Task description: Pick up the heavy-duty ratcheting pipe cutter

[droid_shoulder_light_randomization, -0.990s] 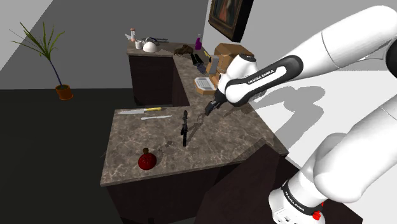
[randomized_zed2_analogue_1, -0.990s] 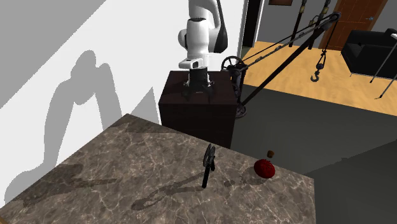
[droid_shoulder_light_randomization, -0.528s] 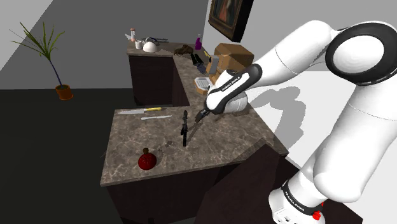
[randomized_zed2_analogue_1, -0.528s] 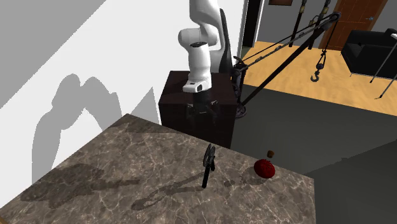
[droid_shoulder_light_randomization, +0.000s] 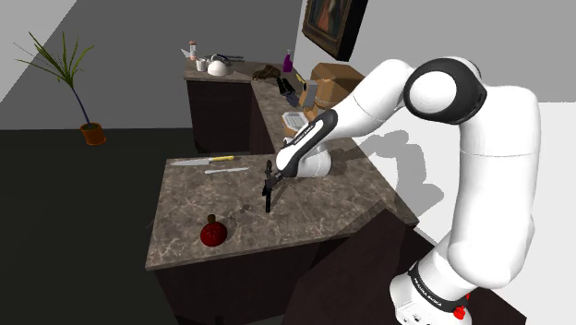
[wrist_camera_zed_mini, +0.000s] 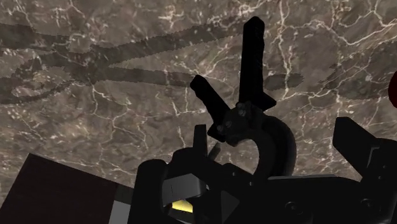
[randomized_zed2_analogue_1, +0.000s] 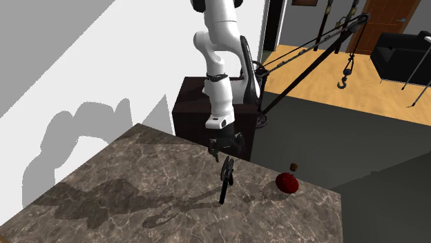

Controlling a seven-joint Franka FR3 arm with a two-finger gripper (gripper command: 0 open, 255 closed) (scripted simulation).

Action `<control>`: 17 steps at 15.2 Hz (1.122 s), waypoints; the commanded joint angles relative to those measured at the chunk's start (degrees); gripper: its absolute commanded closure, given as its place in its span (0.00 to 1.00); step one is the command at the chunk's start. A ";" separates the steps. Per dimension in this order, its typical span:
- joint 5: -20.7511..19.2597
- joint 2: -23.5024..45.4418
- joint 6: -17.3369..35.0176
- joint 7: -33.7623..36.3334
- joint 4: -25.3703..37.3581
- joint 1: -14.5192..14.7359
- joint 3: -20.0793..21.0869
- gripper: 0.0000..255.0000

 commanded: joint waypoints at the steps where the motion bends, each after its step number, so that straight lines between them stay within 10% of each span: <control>1: -0.21 3.84 1.24 -1.28 2.96 -1.21 1.57 0.00; 10: -0.54 10.26 5.19 -2.67 5.50 -3.14 3.63 0.00; 11: -0.56 10.44 5.17 -2.64 5.71 -3.04 3.56 1.00; 17: -0.57 10.48 5.03 -2.59 5.88 -2.94 3.44 1.00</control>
